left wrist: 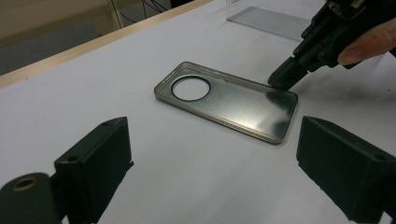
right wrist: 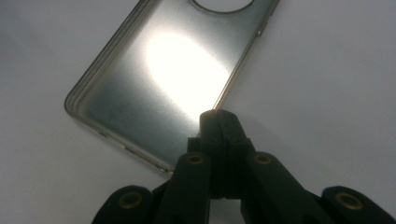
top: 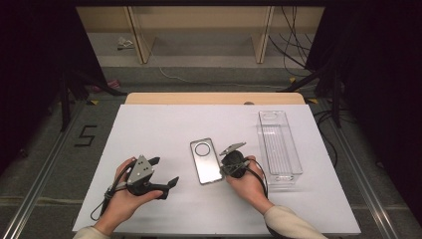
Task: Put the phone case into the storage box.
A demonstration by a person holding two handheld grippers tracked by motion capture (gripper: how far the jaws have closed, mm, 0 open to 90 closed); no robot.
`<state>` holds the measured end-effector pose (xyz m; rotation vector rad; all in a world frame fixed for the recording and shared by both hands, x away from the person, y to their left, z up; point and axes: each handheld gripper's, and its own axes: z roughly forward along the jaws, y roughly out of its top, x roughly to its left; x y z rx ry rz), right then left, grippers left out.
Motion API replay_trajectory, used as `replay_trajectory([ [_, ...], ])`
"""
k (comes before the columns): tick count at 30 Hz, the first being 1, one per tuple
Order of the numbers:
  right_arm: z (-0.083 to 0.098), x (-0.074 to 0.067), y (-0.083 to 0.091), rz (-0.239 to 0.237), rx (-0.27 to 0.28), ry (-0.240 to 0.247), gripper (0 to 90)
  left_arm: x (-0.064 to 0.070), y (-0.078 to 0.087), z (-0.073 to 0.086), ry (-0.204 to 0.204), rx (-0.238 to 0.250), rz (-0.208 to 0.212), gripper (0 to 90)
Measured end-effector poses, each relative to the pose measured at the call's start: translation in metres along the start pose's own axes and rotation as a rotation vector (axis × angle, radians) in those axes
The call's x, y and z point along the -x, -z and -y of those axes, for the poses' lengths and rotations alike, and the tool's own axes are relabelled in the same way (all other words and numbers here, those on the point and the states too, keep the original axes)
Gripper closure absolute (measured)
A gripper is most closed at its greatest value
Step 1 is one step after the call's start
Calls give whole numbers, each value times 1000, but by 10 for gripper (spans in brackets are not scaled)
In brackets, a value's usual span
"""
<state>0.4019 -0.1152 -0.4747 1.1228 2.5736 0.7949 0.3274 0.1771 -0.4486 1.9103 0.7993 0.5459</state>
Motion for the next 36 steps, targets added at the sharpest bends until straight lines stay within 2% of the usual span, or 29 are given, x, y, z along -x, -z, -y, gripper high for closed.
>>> replay_trajectory([
  [9, -1, -8, -1, -24, 2, 24, 900, 0, 0, 0, -3, -2, 2, 103],
  [36, -3, -14, -2, -51, 10, 57, 900, 0, 0, 0, -6, -2, 1, 111],
])
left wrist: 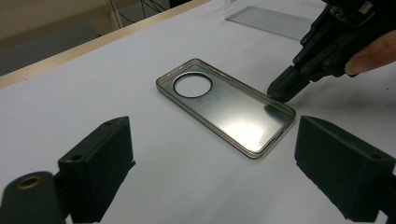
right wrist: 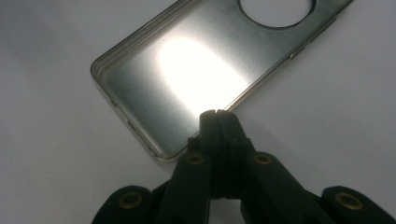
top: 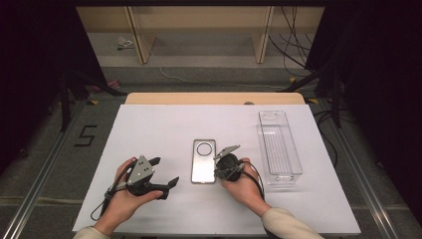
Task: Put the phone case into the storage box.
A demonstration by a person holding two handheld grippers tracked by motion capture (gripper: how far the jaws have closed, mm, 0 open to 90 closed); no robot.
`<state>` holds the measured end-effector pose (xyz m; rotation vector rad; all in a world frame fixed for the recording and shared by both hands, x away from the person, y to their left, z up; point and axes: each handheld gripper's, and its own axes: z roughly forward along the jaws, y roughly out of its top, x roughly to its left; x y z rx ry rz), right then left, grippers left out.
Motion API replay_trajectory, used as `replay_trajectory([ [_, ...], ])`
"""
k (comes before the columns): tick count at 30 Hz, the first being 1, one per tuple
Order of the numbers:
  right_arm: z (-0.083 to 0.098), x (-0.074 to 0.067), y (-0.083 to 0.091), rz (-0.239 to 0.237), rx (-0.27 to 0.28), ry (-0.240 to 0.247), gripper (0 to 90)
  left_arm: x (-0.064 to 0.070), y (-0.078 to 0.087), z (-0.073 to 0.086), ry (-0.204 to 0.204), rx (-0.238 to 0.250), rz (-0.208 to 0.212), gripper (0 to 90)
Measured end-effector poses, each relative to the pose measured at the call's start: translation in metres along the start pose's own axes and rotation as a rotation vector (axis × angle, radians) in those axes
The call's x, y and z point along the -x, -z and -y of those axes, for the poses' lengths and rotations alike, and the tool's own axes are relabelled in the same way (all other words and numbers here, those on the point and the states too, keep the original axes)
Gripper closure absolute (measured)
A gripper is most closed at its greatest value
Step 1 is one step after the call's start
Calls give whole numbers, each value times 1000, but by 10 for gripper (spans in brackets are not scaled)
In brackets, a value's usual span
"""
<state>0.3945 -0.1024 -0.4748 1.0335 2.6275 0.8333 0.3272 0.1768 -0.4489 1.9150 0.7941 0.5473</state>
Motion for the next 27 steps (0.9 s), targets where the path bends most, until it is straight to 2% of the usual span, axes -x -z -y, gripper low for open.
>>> replay_trajectory([
  [4, 0, 0, 0, 7, 3, 7, 899, 0, 0, 0, 0, -1, 1, 111],
  [5, -1, 0, 1, 18, 1, 27, 887, 0, 0, 0, -1, -1, 1, 111],
  [6, -1, 0, 1, 18, 1, 27, 887, 0, 0, 0, -1, -1, 1, 111],
  [7, -2, 0, 2, 33, 1, 54, 868, 0, 0, 0, -2, -2, 1, 111],
  [10, -3, 1, 4, 45, 7, 76, 828, 0, 0, 0, -2, -1, 1, 111],
  [11, -5, -1, 6, 82, 15, 157, 760, 0, 0, 0, -3, -2, 2, 111],
  [12, -5, -1, 6, 82, 15, 157, 760, 0, 0, 0, -3, -2, 2, 111],
  [13, -7, -3, 8, 124, 30, 216, 698, 0, 0, 0, -3, -2, 2, 111],
  [15, -9, -4, 9, 136, 45, 271, 629, 0, 0, 0, -1, -2, 1, 111],
  [16, -10, -4, 11, 146, 50, 289, 596, 0, 0, 0, -1, -2, 1, 111],
  [19, -12, -6, 12, 134, 63, 332, 490, 0, 0, 0, -3, -3, 1, 111],
  [20, -12, -6, 12, 134, 63, 332, 490, 0, 0, 0, -3, -3, 1, 111],
  [21, -14, -9, 13, 138, 74, 377, 412, 0, 0, 0, -2, -2, 0, 111],
  [22, -14, -9, 13, 138, 74, 377, 412, 0, 0, 0, -3, -2, 0, 111],
  [24, -17, -14, 15, 126, 80, 446, 364, -1, 0, 0, -3, -2, 0, 111],
  [26, -19, -16, 16, 121, 79, 478, 338, -1, 0, 0, 1, -1, -3, 112],
  [27, -19, -16, 16, 121, 79, 478, 338, -1, 0, 0, 1, -1, -3, 112],
])
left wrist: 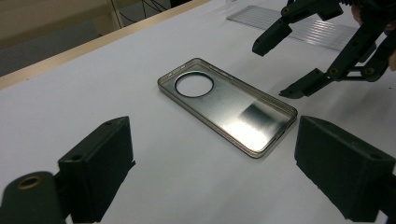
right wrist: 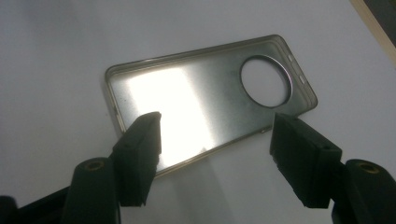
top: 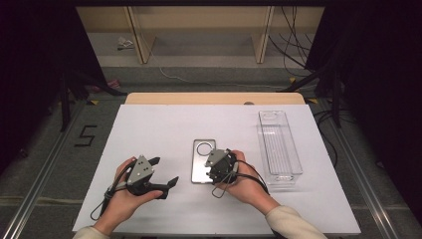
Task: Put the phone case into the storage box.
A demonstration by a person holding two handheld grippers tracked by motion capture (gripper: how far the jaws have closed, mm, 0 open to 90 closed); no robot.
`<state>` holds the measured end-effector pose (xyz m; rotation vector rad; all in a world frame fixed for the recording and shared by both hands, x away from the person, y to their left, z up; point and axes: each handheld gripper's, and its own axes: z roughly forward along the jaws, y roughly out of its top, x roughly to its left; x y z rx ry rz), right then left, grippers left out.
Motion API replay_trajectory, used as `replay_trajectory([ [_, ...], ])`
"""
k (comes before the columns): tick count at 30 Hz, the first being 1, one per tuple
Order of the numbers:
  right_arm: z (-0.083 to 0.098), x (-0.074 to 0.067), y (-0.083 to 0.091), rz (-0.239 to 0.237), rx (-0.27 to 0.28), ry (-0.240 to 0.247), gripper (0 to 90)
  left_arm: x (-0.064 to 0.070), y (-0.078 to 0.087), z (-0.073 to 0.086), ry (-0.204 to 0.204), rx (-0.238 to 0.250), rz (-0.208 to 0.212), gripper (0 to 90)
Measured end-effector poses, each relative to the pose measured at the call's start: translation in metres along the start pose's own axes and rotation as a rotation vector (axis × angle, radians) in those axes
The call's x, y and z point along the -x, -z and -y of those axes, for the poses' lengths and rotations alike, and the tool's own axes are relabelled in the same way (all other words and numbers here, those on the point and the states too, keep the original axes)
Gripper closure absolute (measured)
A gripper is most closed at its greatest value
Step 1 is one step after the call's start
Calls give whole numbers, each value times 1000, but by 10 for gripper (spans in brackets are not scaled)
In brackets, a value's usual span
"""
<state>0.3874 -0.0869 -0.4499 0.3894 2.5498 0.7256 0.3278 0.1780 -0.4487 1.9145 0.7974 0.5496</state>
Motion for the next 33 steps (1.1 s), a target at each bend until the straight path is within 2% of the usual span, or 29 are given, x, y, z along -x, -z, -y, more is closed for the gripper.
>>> replay_trajectory([
  [2, -4, -1, 3, -8, -6, 35, 312, -1, 0, 0, -3, -1, -1, 113],
  [3, -4, -1, 3, -8, -6, 35, 312, -1, 0, 0, -3, -2, -2, 113],
  [4, -7, -2, 3, -18, -26, 65, 299, -1, 0, 0, 0, -1, -3, 114],
  [6, -8, -3, 3, -19, -34, 75, 291, -1, 0, 0, 2, 1, -5, 114],
  [7, -11, -4, 3, -26, -49, 103, 289, -1, 0, 0, -2, 0, -6, 115],
  [15, -18, -12, -2, -49, -88, 138, 282, -1, 0, 0, -4, -4, -6, 115],
  [16, -18, -13, -3, -51, -104, 156, 278, -1, 0, 0, -4, -4, -6, 116],
  [22, -21, -15, -6, -60, -124, 161, 277, -1, 0, 0, -6, -5, -7, 116],
  [23, -21, -15, -7, -65, -126, 181, 278, -1, 0, 0, -6, -5, -6, 116],
  [31, -30, -18, -11, -77, -178, 243, 314, 0, -1, 1, -7, -6, -4, 117],
  [33, -30, -18, -12, -85, -192, 246, 325, -1, -1, 1, -6, -6, -5, 117],
])
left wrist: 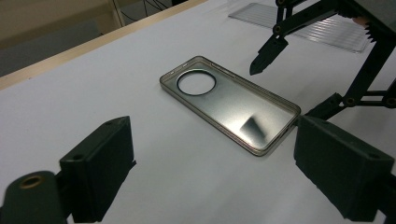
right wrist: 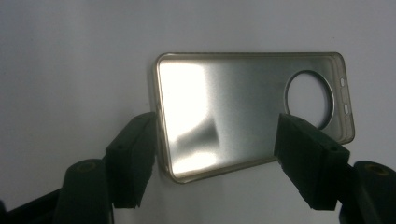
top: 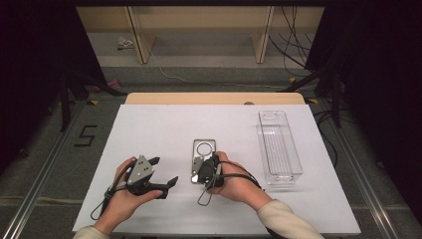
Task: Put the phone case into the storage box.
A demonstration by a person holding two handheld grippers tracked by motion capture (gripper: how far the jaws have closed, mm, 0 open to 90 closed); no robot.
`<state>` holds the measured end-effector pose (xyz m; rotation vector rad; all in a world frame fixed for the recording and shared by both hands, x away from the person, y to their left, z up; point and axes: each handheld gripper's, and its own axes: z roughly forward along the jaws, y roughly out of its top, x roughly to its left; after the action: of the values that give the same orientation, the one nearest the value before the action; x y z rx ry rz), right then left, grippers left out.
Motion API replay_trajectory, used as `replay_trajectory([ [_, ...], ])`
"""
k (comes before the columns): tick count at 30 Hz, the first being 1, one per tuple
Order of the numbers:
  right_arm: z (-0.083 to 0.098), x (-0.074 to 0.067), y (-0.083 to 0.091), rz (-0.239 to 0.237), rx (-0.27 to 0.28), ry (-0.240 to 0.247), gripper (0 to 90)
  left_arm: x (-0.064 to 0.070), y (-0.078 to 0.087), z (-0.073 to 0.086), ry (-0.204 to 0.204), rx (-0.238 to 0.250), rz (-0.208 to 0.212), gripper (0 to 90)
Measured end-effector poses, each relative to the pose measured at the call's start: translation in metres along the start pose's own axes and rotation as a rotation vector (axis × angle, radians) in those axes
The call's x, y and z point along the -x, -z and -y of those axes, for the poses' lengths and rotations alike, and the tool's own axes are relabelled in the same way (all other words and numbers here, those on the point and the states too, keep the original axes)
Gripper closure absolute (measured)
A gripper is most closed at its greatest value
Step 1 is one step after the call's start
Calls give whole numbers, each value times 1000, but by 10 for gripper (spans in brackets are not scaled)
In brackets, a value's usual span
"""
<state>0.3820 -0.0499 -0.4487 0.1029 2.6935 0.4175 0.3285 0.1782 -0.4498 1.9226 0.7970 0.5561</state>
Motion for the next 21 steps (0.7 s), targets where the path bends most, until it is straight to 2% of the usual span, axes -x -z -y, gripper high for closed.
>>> replay_trajectory([
  [2, -2, 0, -4, -18, -37, 17, 336, 0, 0, 0, 0, 0, 0, 117],
  [4, -4, -1, -6, -21, -50, 36, 345, 0, 0, 0, 1, 0, 1, 117],
  [8, -6, -1, -9, -30, -56, 44, 358, 0, 0, 0, 0, -1, 1, 119],
  [14, -12, -1, -13, -52, -95, 99, 423, 0, 0, 0, 0, 0, 2, 123],
  [21, -13, -2, -15, -70, -119, 127, 488, 0, 0, 0, 0, 0, 4, 125],
])
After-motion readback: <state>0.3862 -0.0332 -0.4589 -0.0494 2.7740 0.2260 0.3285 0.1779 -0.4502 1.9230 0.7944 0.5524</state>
